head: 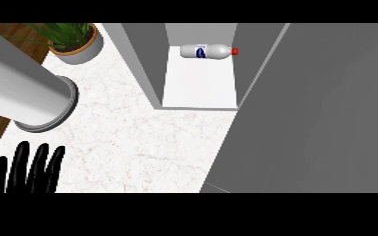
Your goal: Pick up the bottled water, place it into the cabinet and close the cabinet
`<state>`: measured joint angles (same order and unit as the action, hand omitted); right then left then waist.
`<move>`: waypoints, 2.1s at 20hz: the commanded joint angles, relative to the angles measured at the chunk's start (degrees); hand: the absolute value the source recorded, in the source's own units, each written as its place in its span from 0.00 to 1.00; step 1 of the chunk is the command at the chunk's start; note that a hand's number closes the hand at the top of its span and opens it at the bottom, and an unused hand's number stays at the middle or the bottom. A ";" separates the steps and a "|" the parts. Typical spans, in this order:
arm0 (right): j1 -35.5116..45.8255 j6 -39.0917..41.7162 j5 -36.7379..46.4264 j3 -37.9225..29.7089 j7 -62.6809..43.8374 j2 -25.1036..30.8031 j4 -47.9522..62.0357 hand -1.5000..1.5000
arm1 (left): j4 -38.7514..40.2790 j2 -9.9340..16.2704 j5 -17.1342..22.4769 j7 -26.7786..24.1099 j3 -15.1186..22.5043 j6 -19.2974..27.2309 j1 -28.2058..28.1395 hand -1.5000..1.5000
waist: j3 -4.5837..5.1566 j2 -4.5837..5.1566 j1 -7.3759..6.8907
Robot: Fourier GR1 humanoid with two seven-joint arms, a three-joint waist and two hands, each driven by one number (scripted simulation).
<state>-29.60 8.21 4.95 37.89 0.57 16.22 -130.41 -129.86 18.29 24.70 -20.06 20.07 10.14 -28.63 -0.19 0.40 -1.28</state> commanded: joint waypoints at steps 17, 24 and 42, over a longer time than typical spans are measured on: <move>26.13 -10.48 -2.59 8.71 -21.43 -16.05 5.84 1.00 | -4.41 7.50 19.29 -5.56 -21.54 -20.60 -19.67 0.00 | 0.25 -0.42 -1.19; 45.13 -18.75 -13.56 2.09 -25.36 -16.16 15.28 1.00 | 1.00 6.29 22.24 -9.22 -27.51 -29.72 -22.57 0.00 | 0.25 -0.40 -0.89; 65.47 -4.00 -33.28 -25.49 -19.03 -13.87 43.71 1.00 | 1.68 4.34 35.53 -3.64 -43.16 -42.44 -29.30 0.00 | 0.17 -0.35 -0.02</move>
<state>34.06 -0.12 -26.61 15.79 -20.31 1.61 -92.56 -128.66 23.20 57.51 -24.97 -19.94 -29.42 -56.84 0.00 0.03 -1.41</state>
